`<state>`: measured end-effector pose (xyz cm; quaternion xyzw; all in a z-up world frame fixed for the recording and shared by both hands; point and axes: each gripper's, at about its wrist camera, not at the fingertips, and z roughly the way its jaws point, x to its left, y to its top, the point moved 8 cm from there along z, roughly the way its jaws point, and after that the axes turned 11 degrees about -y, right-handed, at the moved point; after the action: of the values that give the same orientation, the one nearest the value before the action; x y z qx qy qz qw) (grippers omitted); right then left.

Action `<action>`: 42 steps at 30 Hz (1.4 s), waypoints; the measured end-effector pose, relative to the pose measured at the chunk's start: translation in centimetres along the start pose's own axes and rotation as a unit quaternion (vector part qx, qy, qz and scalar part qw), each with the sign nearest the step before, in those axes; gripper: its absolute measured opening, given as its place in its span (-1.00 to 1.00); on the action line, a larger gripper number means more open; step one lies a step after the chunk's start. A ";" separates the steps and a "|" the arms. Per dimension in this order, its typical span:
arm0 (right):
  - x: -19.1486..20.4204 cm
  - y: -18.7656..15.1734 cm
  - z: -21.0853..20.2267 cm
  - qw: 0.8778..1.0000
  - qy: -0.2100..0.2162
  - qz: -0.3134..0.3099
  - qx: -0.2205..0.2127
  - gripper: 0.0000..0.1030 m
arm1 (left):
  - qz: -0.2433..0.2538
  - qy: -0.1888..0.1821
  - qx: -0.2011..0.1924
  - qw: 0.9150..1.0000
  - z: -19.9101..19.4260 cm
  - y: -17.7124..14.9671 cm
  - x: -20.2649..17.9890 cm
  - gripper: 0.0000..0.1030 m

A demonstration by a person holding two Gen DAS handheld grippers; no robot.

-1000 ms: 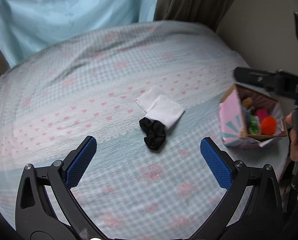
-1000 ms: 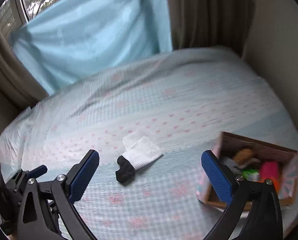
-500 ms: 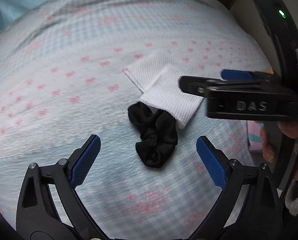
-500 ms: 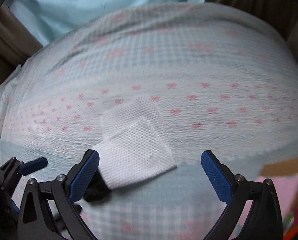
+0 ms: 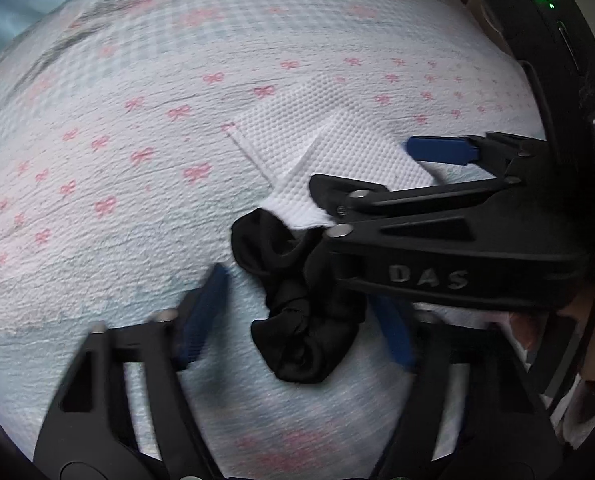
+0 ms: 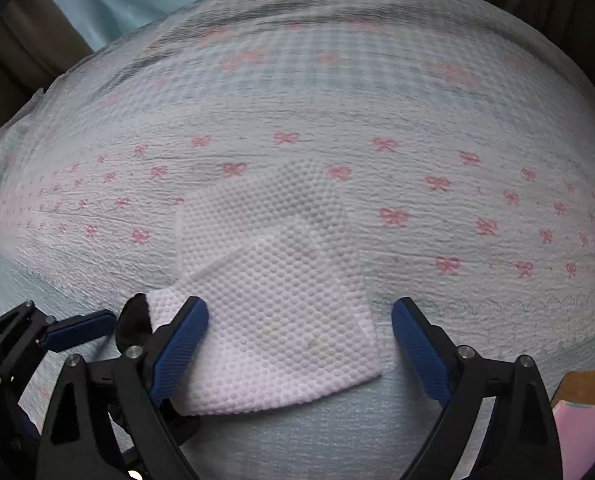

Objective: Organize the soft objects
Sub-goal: 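Grasp the black sock with the left tool while the right tool grasps the white cloth, then carry the sock and cloth into the box and open both tools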

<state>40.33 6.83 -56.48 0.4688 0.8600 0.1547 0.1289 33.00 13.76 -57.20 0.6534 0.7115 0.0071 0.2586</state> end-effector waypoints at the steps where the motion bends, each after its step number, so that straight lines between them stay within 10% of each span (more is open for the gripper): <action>1: 0.1 0.1 -0.1 1.000 -0.001 -0.003 -0.001 0.52 | 0.004 0.002 0.005 1.000 0.2 0.0 -0.1 -0.12; 8: 2.9 0.1 -0.7 0.998 0.006 -0.057 -0.016 -0.49 | 0.003 0.004 0.008 1.000 0.2 0.4 -0.2 -0.54; 12: 3.4 0.4 -0.8 0.999 0.009 -0.049 -0.015 -0.69 | -0.003 0.002 0.006 1.000 -0.6 0.3 0.1 -0.60; 25: 1.3 1.4 -7.5 0.999 0.014 0.021 -0.045 -0.80 | 0.012 0.010 -0.036 0.999 -7.5 0.8 -2.0 -0.61; 42: -5.7 -2.8 -31.5 0.976 -0.040 0.164 -0.136 -0.80 | 0.089 -0.008 -0.131 0.987 -27.0 2.6 -14.6 -0.61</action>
<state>29.56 -4.00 -28.18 0.5872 0.7366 0.2704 0.1987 25.39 9.32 -27.65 0.6747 0.6413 0.1181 0.3457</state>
